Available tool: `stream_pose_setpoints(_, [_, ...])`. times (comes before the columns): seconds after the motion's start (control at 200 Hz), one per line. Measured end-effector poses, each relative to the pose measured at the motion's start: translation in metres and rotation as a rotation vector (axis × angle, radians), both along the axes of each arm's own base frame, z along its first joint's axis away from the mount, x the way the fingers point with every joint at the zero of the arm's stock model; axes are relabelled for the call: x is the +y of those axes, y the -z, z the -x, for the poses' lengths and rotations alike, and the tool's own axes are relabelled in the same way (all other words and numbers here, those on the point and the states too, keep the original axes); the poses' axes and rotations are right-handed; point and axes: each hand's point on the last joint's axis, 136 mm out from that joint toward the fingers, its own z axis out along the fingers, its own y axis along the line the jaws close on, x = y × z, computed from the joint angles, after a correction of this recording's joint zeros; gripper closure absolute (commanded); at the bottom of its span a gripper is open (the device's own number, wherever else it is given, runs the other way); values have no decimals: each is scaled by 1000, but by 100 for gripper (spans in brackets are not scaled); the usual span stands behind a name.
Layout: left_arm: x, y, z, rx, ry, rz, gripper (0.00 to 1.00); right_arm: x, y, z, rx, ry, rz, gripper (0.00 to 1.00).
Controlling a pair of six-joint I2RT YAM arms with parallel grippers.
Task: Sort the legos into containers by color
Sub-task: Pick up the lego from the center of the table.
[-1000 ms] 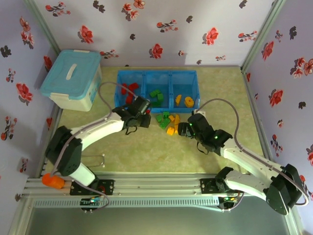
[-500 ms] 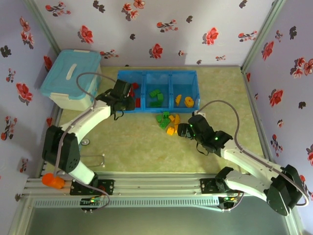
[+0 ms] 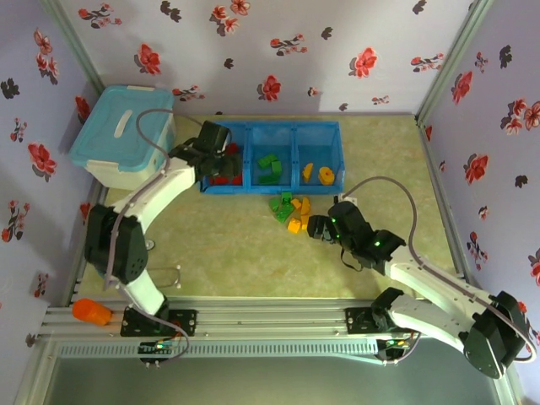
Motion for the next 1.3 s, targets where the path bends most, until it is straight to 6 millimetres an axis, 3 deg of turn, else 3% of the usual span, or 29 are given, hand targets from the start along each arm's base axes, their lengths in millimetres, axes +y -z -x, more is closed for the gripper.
stream_pose_setpoints(0.235, [0,-34,54,-98,50,73,28,8,25,-1,74,-21,34,17])
stream_pose_setpoints(0.37, [0,-22,82,-99,68,90,30,13,43,-4,133,-30,72,18])
stream_pose_setpoints(0.595, [-1,2,115,-69,86,97,32,33,45,-27,167,-42,115,20])
stream_pose_setpoints(0.94, [10,14,134,-65,59,112,35,38,63,-46,251,-18,230,32])
stream_pose_setpoints(1.3, [17,29,145,-44,39,117,36,31,77,-53,299,9,280,34])
